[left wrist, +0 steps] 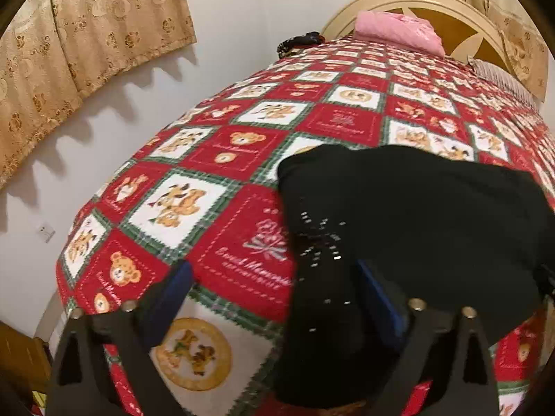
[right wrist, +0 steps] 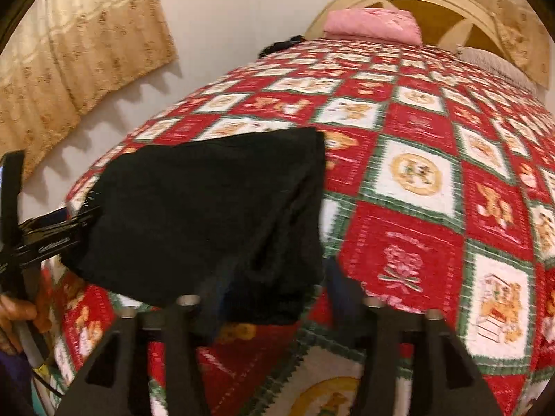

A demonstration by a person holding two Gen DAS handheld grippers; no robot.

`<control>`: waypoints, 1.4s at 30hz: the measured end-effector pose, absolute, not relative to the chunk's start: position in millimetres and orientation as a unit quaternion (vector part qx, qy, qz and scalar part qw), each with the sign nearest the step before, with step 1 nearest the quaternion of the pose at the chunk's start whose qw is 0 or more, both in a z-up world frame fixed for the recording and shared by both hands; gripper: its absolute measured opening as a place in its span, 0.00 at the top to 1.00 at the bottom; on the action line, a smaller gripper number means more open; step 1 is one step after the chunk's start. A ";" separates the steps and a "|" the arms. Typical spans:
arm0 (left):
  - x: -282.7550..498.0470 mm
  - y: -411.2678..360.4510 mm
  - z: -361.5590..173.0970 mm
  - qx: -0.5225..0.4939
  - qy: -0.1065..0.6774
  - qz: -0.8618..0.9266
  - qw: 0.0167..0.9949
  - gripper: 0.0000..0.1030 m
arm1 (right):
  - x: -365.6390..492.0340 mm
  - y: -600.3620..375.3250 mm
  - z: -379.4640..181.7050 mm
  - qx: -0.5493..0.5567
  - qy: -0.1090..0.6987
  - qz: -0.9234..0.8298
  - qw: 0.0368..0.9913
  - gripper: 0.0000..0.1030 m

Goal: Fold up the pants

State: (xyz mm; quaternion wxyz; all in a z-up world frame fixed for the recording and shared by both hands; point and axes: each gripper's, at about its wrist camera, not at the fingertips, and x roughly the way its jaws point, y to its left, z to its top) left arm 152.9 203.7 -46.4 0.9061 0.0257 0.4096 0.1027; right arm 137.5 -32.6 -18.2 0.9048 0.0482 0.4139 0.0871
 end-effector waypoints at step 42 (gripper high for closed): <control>65.5 222.1 -47.8 -0.008 0.433 0.125 0.893 0.00 | 140.8 -9.5 -9.2 -0.011 0.368 0.082 0.926 0.63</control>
